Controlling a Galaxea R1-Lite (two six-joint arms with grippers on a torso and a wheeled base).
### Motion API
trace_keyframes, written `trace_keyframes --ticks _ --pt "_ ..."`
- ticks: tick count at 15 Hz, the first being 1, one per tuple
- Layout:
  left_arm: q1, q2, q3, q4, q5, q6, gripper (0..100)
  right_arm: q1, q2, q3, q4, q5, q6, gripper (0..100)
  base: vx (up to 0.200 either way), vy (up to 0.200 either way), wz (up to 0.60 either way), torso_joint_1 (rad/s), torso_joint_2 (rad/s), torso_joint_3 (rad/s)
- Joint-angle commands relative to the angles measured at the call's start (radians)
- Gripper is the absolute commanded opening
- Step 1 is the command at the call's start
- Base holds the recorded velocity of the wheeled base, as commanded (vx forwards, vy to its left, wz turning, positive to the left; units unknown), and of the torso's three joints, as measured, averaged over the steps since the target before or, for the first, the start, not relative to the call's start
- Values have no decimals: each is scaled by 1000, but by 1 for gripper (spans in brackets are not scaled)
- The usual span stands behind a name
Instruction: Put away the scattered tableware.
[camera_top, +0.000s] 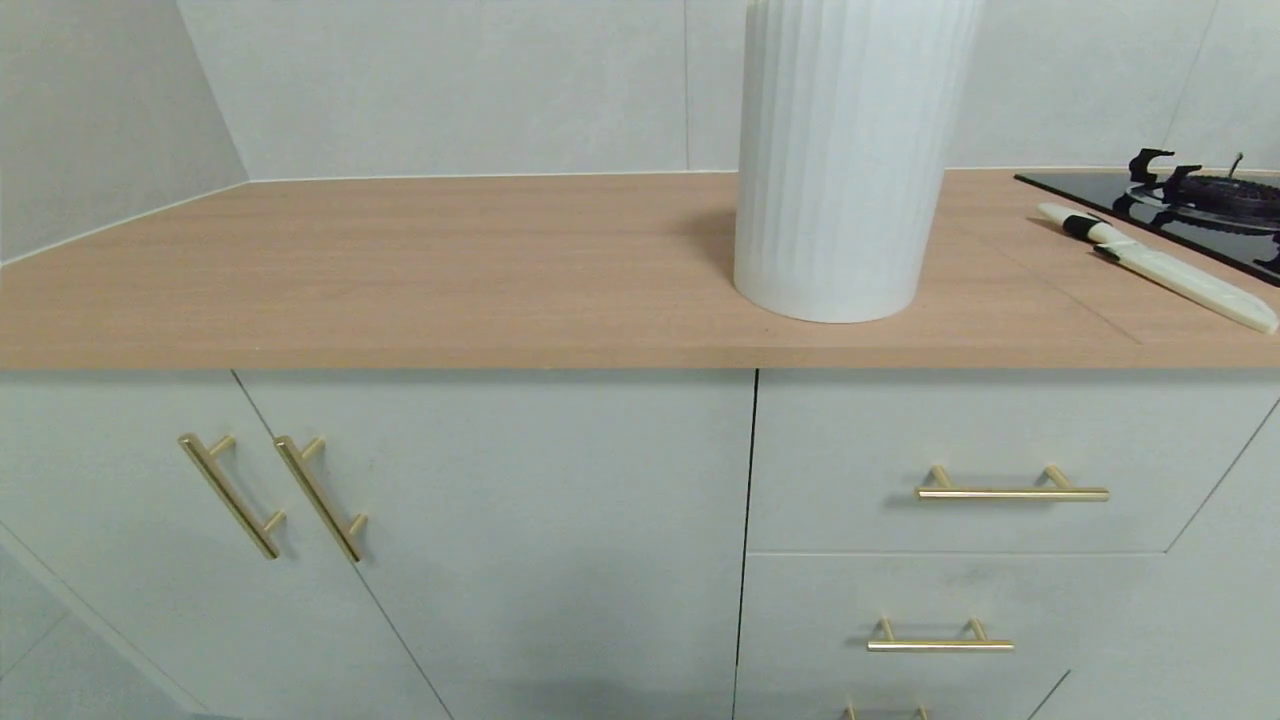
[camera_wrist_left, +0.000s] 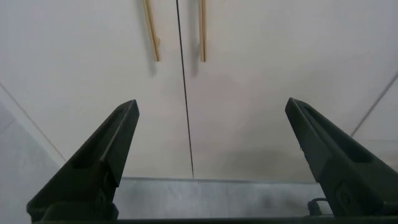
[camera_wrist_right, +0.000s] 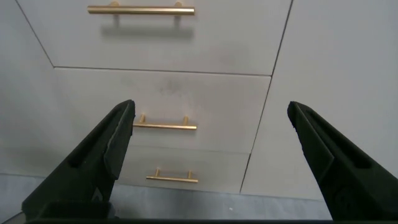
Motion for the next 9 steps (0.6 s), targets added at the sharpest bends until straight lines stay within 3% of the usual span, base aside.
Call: trace_keyframes --ticks 1,4,9 --pt "0 0 0 1 1 -1 100 0 2 0 0 0 -1 100 0 0 0 0 0 0" --pt "0 0 0 1 1 -1 100 0 2 0 0 0 -1 100 0 0 -600 4 1 4" --pt "0 0 0 1 1 -1 100 0 2 0 0 0 -1 100 0 0 0 0 0 0"
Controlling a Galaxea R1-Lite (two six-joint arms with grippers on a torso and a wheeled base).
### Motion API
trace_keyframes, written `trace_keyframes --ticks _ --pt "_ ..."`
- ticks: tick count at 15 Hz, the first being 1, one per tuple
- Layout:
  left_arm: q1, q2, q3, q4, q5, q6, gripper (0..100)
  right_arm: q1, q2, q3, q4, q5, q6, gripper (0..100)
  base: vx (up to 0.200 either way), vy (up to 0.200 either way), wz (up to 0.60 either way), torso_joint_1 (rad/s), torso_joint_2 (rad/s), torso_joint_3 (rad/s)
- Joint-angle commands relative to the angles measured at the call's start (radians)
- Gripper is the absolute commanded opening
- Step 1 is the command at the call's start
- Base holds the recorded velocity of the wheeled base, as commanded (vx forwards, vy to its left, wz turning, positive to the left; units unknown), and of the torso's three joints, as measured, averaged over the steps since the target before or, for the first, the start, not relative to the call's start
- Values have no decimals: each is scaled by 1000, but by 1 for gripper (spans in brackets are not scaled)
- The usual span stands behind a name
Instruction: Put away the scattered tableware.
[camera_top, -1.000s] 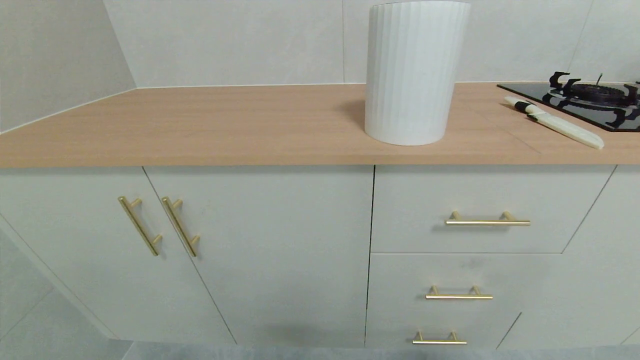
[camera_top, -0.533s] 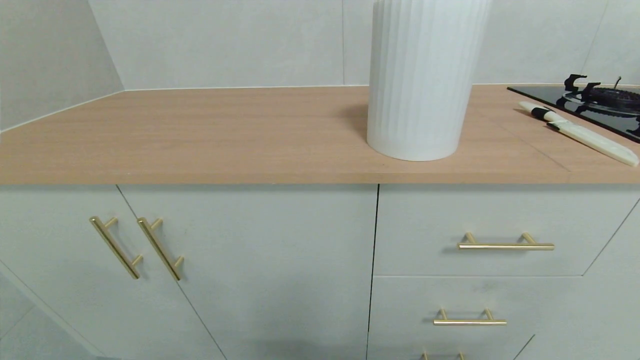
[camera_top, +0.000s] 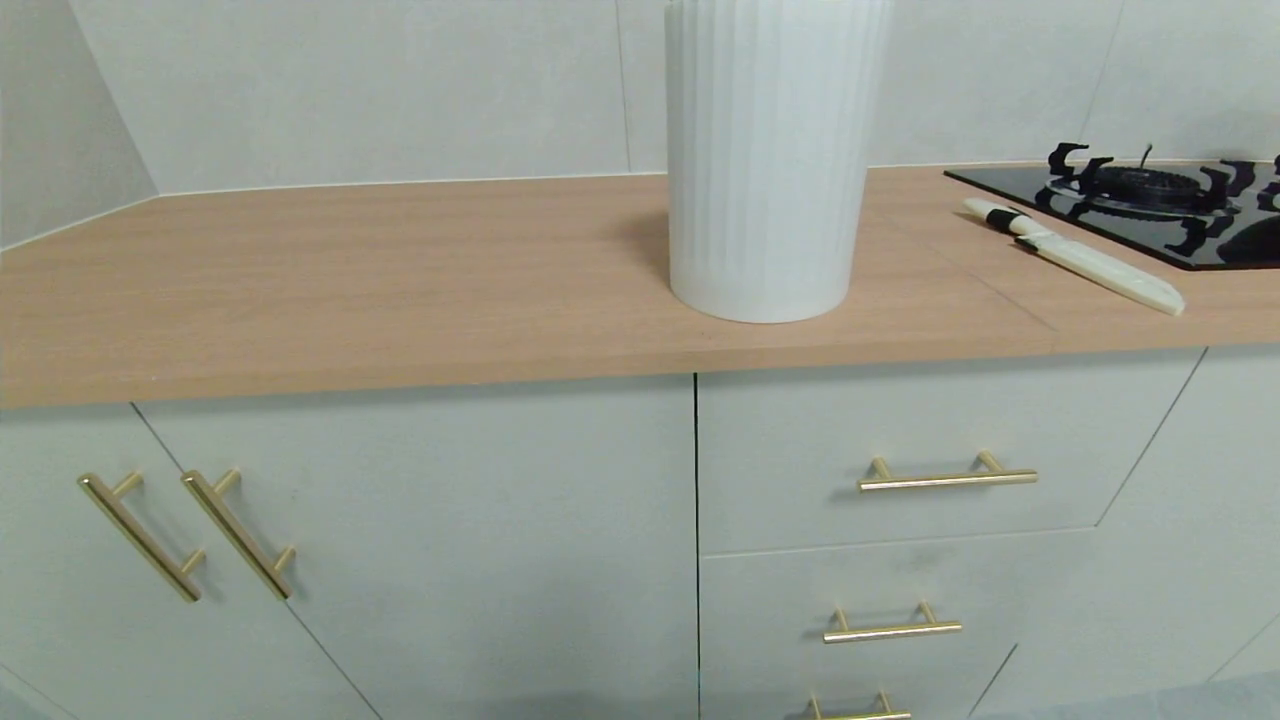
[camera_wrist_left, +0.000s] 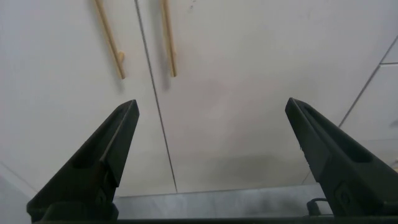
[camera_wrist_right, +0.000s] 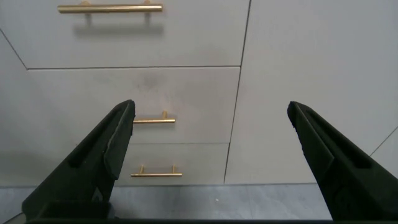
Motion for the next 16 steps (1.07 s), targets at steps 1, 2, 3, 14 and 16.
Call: trace_keyframes --ticks 1,2,3,14,16 --pt "0 0 0 1 1 0 100 1 1 0 1 0 -1 100 0 0 0 0 0 0" --pt "0 0 0 -1 1 0 100 1 1 0 -1 0 -1 100 0 0 0 0 0 0" --pt "0 0 0 1 1 0 100 1 1 0 -1 0 -1 100 0 0 0 0 0 0" --pt "0 0 0 1 1 -1 100 1 1 0 -1 0 -1 100 0 -109 0 2 0 2" --pt "0 0 0 1 1 -1 100 1 1 0 1 0 -1 100 0 0 0 0 0 0"
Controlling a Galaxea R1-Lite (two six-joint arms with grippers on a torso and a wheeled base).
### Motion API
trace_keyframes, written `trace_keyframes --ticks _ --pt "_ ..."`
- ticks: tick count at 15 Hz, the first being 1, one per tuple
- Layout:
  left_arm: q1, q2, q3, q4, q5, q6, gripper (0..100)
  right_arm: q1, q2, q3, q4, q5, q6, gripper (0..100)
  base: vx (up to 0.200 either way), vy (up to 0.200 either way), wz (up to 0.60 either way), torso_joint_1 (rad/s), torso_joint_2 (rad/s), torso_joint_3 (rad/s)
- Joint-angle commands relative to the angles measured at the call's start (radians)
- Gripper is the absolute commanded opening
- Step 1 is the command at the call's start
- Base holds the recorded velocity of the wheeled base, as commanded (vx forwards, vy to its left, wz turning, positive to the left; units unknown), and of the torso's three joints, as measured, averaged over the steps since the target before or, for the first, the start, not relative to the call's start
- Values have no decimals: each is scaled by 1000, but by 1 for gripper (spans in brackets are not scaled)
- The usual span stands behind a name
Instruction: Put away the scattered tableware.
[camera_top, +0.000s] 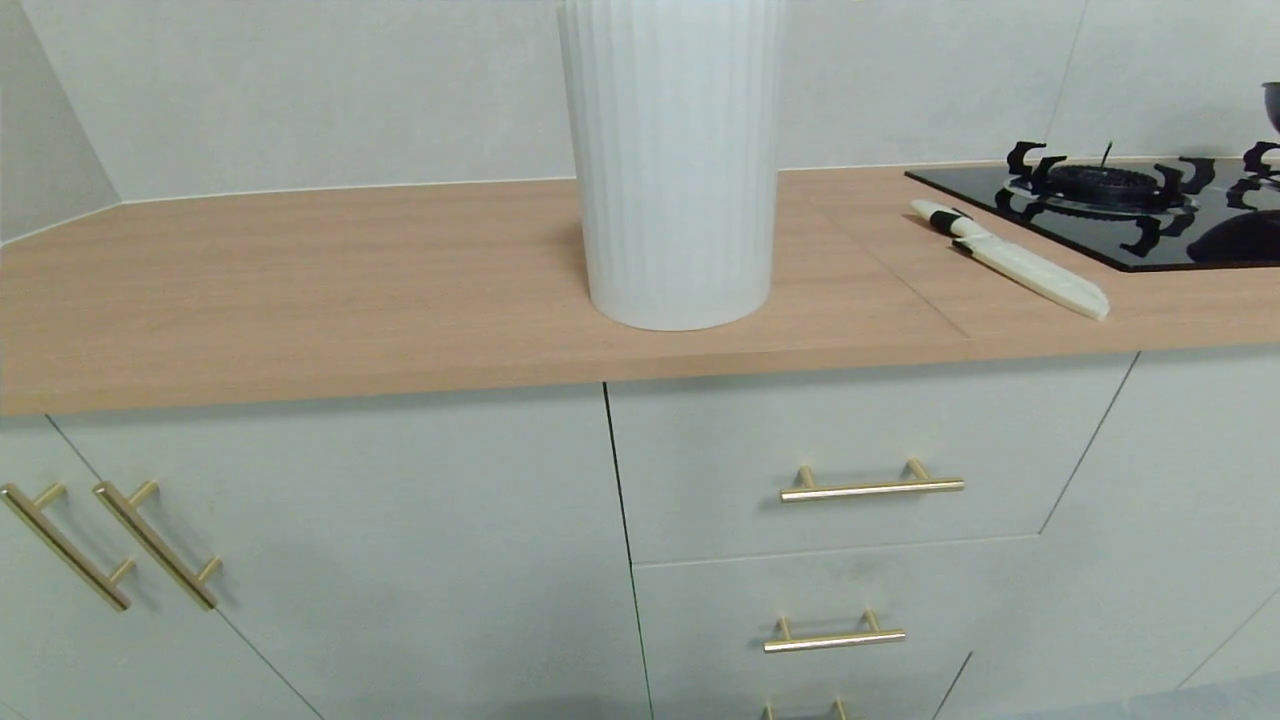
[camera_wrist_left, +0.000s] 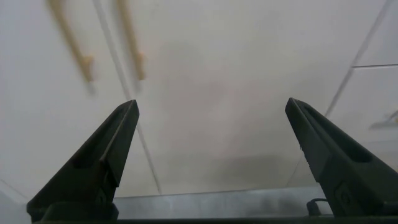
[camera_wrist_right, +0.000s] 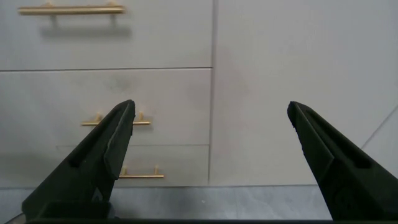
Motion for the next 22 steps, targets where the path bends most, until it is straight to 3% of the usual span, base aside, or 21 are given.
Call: trace_keyframes --ticks 1,4,12,22 --pt "0 0 0 0 1 -1 100 0 1 -2 -1 0 -1 100 0 0 0 0 0 0" --pt "0 0 0 0 1 1 100 -2 1 0 -1 0 -1 100 0 0 0 0 0 0" --pt "0 0 0 0 1 -1 100 0 1 0 -1 0 -1 100 200 0 0 0 2 6" --pt "0 0 0 0 1 -1 100 0 1 0 1 0 -2 100 0 0 0 3 -22 -18"
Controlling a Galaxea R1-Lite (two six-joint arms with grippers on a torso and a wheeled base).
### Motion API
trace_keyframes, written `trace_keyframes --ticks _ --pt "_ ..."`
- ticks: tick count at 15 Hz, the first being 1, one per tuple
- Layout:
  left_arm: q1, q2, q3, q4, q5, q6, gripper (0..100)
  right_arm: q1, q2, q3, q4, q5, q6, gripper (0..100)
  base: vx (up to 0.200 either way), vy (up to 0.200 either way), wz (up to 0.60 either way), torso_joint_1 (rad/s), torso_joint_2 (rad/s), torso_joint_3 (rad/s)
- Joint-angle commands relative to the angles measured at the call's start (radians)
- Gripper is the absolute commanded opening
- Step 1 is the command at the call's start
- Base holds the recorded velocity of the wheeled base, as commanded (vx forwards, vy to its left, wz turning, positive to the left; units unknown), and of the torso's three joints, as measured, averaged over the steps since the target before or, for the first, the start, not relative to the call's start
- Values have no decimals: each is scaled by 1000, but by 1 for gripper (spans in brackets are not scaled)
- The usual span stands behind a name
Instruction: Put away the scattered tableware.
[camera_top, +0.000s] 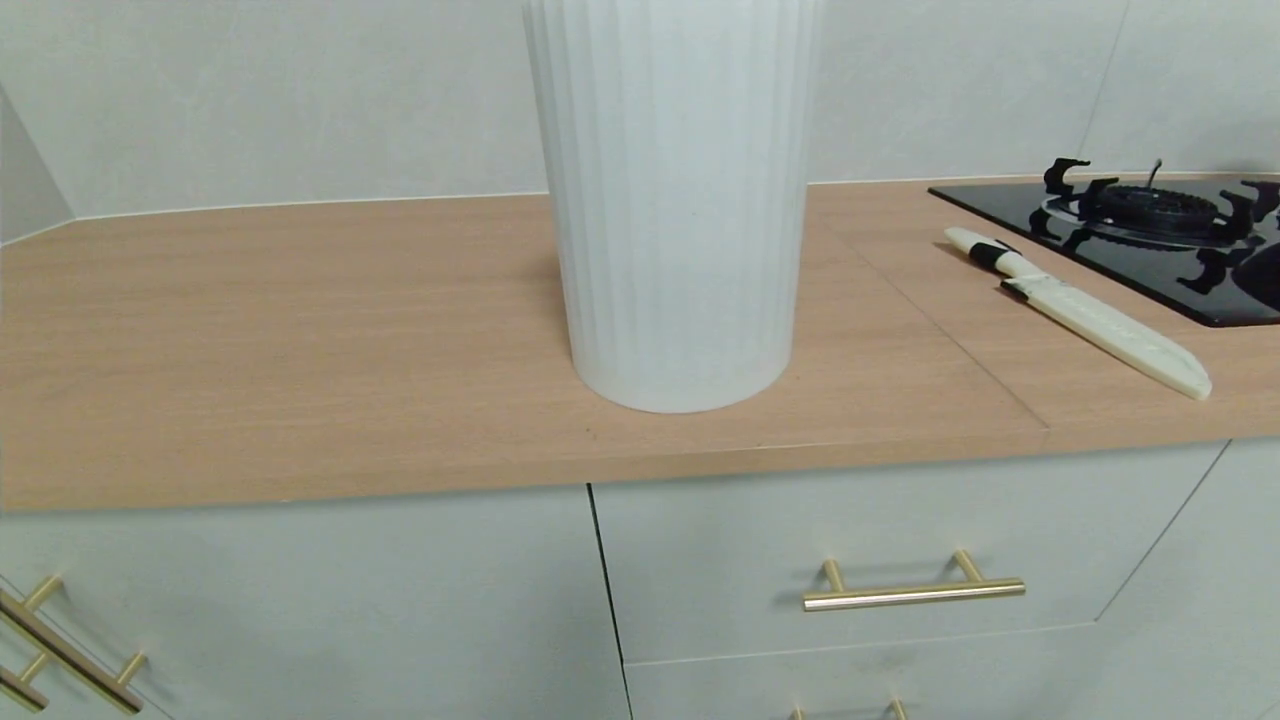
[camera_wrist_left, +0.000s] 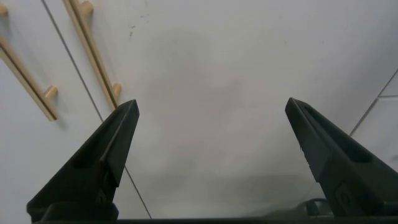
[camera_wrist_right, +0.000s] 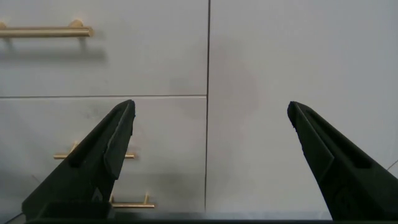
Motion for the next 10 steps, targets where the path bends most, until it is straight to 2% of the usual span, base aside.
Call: trace_keyframes --ticks 1,3,10 --pt "0 0 0 0 1 0 100 0 1 0 -1 0 -1 100 0 0 0 71 -310 -237" --pt "0 0 0 0 1 0 100 0 1 0 -1 0 1 100 0 0 0 100 -215 -288" --pt "0 0 0 0 1 0 100 0 1 0 -1 0 -1 100 0 0 0 150 -500 -302"
